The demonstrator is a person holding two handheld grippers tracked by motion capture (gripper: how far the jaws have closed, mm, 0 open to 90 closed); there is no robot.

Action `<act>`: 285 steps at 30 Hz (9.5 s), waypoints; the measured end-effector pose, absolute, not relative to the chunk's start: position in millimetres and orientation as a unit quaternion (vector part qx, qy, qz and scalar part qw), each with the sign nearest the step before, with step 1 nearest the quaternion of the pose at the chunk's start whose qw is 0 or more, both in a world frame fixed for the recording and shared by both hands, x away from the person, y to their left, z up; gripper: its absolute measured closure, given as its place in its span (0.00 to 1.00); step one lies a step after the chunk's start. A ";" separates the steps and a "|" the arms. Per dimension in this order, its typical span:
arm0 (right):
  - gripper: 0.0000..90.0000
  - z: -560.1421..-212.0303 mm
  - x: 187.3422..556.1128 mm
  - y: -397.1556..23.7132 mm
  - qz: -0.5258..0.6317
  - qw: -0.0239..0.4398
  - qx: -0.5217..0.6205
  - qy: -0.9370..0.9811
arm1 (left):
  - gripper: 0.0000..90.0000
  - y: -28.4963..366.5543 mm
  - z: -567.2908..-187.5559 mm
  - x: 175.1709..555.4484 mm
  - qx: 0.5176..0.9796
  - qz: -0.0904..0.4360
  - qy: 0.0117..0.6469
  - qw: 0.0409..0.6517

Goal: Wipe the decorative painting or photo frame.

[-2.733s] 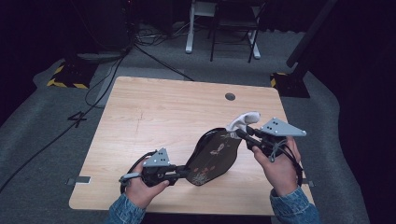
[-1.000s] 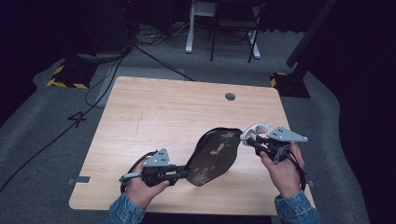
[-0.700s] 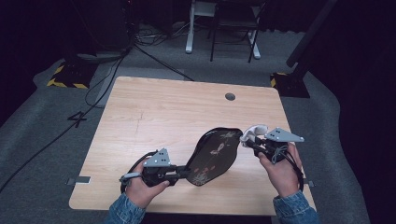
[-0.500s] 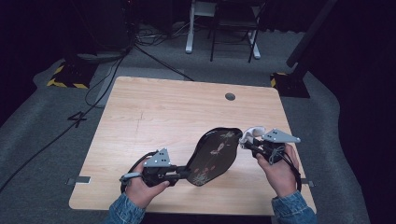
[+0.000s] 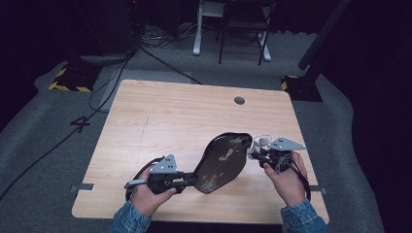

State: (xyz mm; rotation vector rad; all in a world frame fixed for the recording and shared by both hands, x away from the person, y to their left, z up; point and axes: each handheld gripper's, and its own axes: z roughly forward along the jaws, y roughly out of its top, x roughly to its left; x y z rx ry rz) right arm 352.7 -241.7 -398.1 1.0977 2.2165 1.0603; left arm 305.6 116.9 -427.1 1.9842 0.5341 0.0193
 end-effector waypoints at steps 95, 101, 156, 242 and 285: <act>0.83 -469.6 335.3 -223.7 0.256 0.153 0.385 0.874 | 0.86 115.8 -426.7 308.0 0.823 -0.001 0.230 0.519; 0.83 -471.3 332.4 -220.1 0.251 0.143 0.379 0.879 | 0.86 115.8 -426.5 308.2 0.824 0.000 0.229 0.518; 0.83 -458.7 275.6 -171.0 0.324 0.048 0.289 0.899 | 0.87 124.6 -430.0 346.8 0.821 0.044 0.216 0.527; 0.41 -417.5 369.0 -221.1 0.492 0.169 0.344 0.782 | 0.84 120.6 -439.7 329.0 0.805 0.072 0.298 0.507; 0.61 -419.1 341.4 -235.9 0.501 0.183 0.415 0.737 | 0.75 116.9 -431.4 408.1 0.834 0.044 0.249 0.490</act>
